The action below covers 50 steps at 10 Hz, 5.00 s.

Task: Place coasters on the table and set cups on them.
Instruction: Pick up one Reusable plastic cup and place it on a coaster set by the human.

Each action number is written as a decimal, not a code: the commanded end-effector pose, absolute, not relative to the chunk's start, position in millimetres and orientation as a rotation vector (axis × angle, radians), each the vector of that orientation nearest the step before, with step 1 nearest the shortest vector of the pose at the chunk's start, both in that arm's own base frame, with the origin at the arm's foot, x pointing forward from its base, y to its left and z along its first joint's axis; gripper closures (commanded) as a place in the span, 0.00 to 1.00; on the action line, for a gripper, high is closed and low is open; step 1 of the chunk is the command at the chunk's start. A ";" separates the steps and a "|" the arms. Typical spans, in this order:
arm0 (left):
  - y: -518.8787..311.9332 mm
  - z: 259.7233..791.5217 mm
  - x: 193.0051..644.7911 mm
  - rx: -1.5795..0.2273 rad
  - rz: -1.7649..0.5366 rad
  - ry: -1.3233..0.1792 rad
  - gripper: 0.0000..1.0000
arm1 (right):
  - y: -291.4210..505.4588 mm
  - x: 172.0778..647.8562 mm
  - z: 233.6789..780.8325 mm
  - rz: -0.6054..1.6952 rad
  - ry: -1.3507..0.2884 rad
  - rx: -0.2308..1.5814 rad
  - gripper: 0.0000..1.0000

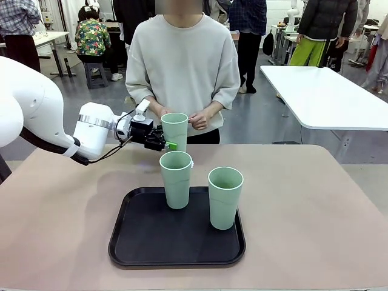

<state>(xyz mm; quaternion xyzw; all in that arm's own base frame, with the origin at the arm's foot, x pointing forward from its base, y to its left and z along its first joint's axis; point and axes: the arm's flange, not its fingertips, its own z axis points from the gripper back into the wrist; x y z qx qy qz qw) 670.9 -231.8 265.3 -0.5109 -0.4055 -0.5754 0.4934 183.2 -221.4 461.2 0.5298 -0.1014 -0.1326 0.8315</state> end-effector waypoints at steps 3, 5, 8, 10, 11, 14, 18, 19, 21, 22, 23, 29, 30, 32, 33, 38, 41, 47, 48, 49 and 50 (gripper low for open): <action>-245.4 252.4 694.0 -1.184 -1.440 -0.972 0.15 | -221.5 184.0 460.8 -0.269 -0.232 1.141 0.00; -246.6 250.2 700.0 -1.184 -1.436 -0.965 0.15 | -221.5 184.0 460.8 -0.269 -0.232 1.141 0.00; -253.9 246.7 699.7 -1.195 -1.437 -0.958 0.15 | -221.5 184.0 460.8 -0.269 -0.232 1.141 0.00; -256.9 245.8 697.9 -1.223 -1.426 -0.948 0.15 | -221.5 184.0 460.8 -0.269 -0.232 1.141 0.00; -257.6 245.8 694.6 -1.224 -1.425 -0.953 0.15 | -221.5 184.0 460.8 -0.269 -0.232 1.141 0.00; -258.2 250.6 686.8 -1.222 -1.435 -0.949 0.15 | -221.5 184.0 460.8 -0.269 -0.232 1.141 0.00; -256.1 254.4 683.1 -1.221 -1.445 -0.950 0.15 | -221.5 184.0 460.8 -0.269 -0.232 1.141 0.00; -254.4 255.3 681.5 -1.219 -1.444 -0.950 0.15 | -221.5 184.0 460.8 -0.269 -0.232 1.141 0.00; -250.3 257.0 681.2 -1.219 -1.435 -0.947 0.15 | -221.5 184.0 460.8 -0.269 -0.232 1.141 0.00; -249.6 258.3 681.1 -1.221 -1.433 -0.948 0.15 | -221.5 184.0 460.8 -0.269 -0.232 1.141 0.00; -249.1 258.2 680.7 -1.222 -1.431 -0.945 0.15 | -221.5 184.0 460.8 -0.269 -0.232 1.141 0.00; -243.1 249.9 681.3 -1.240 -1.401 -0.940 0.15 | -221.5 184.0 460.8 -0.269 -0.232 1.141 0.00; -243.3 249.4 681.7 -1.243 -1.397 -0.938 0.15 | -221.5 184.0 460.8 -0.269 -0.232 1.141 0.00; -242.8 248.1 681.9 -1.250 -1.392 -0.935 0.15 | -221.5 184.0 460.8 -0.269 -0.232 1.141 0.00; -243.0 247.5 682.6 -1.258 -1.385 -0.931 0.15 | -221.5 184.0 460.8 -0.269 -0.232 1.141 0.00; -241.2 244.7 683.3 -1.287 -1.380 -0.900 0.00 | -221.5 184.0 460.8 -0.269 -0.232 1.141 0.00; -239.4 243.5 682.2 -1.302 -1.383 -0.880 0.00 | -221.5 184.0 460.8 -0.269 -0.232 1.141 0.00; -233.6 245.0 682.8 -1.298 -1.414 -0.835 0.00 | -221.5 184.0 460.8 -0.269 -0.232 1.141 0.00; -232.4 244.6 682.6 -1.296 -1.425 -0.832 0.00 | -221.5 184.0 460.8 -0.269 -0.232 1.141 0.00; -231.0 244.0 683.5 -1.285 -1.439 -0.827 0.00 | -221.5 184.0 460.8 -0.269 -0.232 1.141 0.00; -228.7 243.7 684.8 -1.276 -1.450 -0.832 0.00 | -221.5 184.0 460.8 -0.269 -0.232 1.141 0.00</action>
